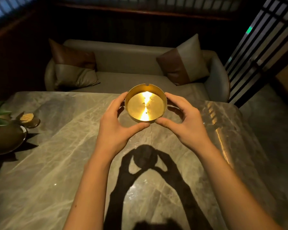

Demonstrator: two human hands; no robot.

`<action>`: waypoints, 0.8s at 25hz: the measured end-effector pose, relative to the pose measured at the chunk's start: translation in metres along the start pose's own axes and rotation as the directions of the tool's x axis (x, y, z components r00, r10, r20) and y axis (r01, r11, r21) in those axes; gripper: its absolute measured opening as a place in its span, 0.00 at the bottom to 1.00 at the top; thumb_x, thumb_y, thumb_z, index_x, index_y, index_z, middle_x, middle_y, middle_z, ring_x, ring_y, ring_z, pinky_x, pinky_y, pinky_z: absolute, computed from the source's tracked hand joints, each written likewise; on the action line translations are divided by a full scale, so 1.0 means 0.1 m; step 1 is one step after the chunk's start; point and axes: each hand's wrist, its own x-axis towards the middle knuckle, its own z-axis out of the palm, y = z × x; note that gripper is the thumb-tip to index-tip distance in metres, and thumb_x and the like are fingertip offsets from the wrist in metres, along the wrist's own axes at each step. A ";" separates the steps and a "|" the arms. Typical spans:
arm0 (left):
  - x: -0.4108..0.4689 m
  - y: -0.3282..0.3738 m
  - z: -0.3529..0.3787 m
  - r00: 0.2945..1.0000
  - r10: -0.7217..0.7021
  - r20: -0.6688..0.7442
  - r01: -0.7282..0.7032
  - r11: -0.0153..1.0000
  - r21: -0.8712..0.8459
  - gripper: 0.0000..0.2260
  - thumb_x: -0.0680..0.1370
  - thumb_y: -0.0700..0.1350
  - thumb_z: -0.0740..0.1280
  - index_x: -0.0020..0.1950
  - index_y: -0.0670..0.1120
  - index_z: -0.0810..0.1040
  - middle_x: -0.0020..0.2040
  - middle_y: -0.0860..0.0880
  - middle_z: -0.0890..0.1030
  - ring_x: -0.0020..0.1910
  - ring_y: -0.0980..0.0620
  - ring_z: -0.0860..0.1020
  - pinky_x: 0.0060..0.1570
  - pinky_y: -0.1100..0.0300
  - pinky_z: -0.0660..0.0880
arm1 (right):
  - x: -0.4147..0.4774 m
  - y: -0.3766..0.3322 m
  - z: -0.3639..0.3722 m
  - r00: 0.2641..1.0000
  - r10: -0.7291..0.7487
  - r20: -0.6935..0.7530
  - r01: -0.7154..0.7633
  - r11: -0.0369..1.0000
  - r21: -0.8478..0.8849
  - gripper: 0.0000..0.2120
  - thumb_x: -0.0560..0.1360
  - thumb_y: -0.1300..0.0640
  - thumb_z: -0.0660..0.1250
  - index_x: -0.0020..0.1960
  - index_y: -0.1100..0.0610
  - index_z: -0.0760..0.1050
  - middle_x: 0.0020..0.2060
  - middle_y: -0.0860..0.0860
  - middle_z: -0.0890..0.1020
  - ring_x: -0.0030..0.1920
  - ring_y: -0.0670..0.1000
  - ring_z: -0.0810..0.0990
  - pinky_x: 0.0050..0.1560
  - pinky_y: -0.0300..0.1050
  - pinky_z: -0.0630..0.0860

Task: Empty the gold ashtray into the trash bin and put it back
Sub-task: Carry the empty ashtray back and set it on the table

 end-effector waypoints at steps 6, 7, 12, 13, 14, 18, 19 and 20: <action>-0.02 -0.03 -0.15 1.000 -0.013 -0.012 0.013 1.000 0.020 0.40 0.63 0.51 0.81 0.72 0.55 0.68 0.68 0.59 0.74 0.68 0.59 0.72 0.69 0.60 0.71 | 0.05 -0.05 0.13 0.999 -0.012 0.030 0.011 1.000 0.013 0.31 0.67 0.49 0.76 0.68 0.46 0.70 0.62 0.42 0.76 0.64 0.43 0.75 0.64 0.43 0.75; -0.04 -0.04 -0.16 1.000 -0.020 -0.017 0.020 0.999 0.029 0.39 0.63 0.51 0.81 0.72 0.56 0.68 0.67 0.61 0.74 0.67 0.60 0.72 0.68 0.62 0.71 | 0.05 -0.03 0.15 0.999 -0.012 0.043 0.011 1.000 0.029 0.31 0.67 0.49 0.76 0.68 0.45 0.70 0.62 0.41 0.76 0.64 0.43 0.75 0.64 0.43 0.75; -0.21 -0.17 -0.28 0.990 -0.086 -0.108 0.097 0.990 0.106 0.39 0.63 0.53 0.80 0.71 0.60 0.67 0.64 0.64 0.73 0.67 0.62 0.72 0.66 0.66 0.69 | 0.14 0.13 0.44 0.984 -0.038 0.174 0.017 0.992 0.121 0.32 0.68 0.51 0.77 0.69 0.48 0.71 0.63 0.43 0.77 0.65 0.44 0.75 0.65 0.47 0.74; -0.27 -0.22 -0.35 0.985 -0.115 -0.130 0.131 0.984 0.122 0.40 0.63 0.53 0.80 0.71 0.59 0.67 0.65 0.63 0.73 0.67 0.61 0.72 0.66 0.65 0.69 | 0.14 0.14 0.55 0.978 -0.042 0.203 0.013 0.990 0.141 0.32 0.68 0.51 0.77 0.69 0.48 0.71 0.63 0.44 0.77 0.65 0.44 0.75 0.65 0.47 0.74; -0.33 -0.27 -0.44 0.979 -0.138 -0.149 0.158 0.978 0.134 0.40 0.63 0.53 0.80 0.72 0.58 0.67 0.65 0.62 0.73 0.67 0.61 0.72 0.67 0.64 0.69 | 0.15 0.15 0.67 0.973 -0.047 0.226 0.012 0.988 0.155 0.32 0.68 0.51 0.77 0.69 0.49 0.71 0.63 0.44 0.77 0.65 0.44 0.75 0.65 0.46 0.74; -0.52 -0.57 -0.91 0.957 -0.202 -0.210 0.240 0.954 0.178 0.41 0.63 0.54 0.80 0.73 0.55 0.67 0.68 0.59 0.73 0.67 0.60 0.72 0.67 0.65 0.69 | 0.18 0.06 1.29 0.948 -0.057 0.314 0.000 0.984 0.179 0.32 0.67 0.49 0.76 0.69 0.47 0.70 0.63 0.43 0.77 0.64 0.42 0.75 0.64 0.41 0.74; -0.55 -0.66 -1.06 0.952 -0.214 -0.219 0.256 0.949 0.184 0.42 0.63 0.54 0.80 0.73 0.54 0.67 0.69 0.57 0.73 0.67 0.60 0.72 0.67 0.65 0.68 | 0.19 0.03 1.47 0.943 -0.056 0.328 -0.005 0.983 0.181 0.32 0.67 0.49 0.76 0.69 0.47 0.70 0.63 0.43 0.76 0.64 0.41 0.74 0.64 0.40 0.73; -0.58 -0.75 -1.20 0.948 -0.224 -0.226 0.269 0.945 0.189 0.42 0.63 0.54 0.80 0.73 0.54 0.67 0.69 0.57 0.73 0.67 0.60 0.72 0.67 0.65 0.68 | 0.21 -0.01 1.65 0.939 -0.052 0.340 -0.011 0.983 0.181 0.32 0.67 0.49 0.76 0.69 0.46 0.70 0.63 0.43 0.76 0.64 0.41 0.74 0.64 0.40 0.73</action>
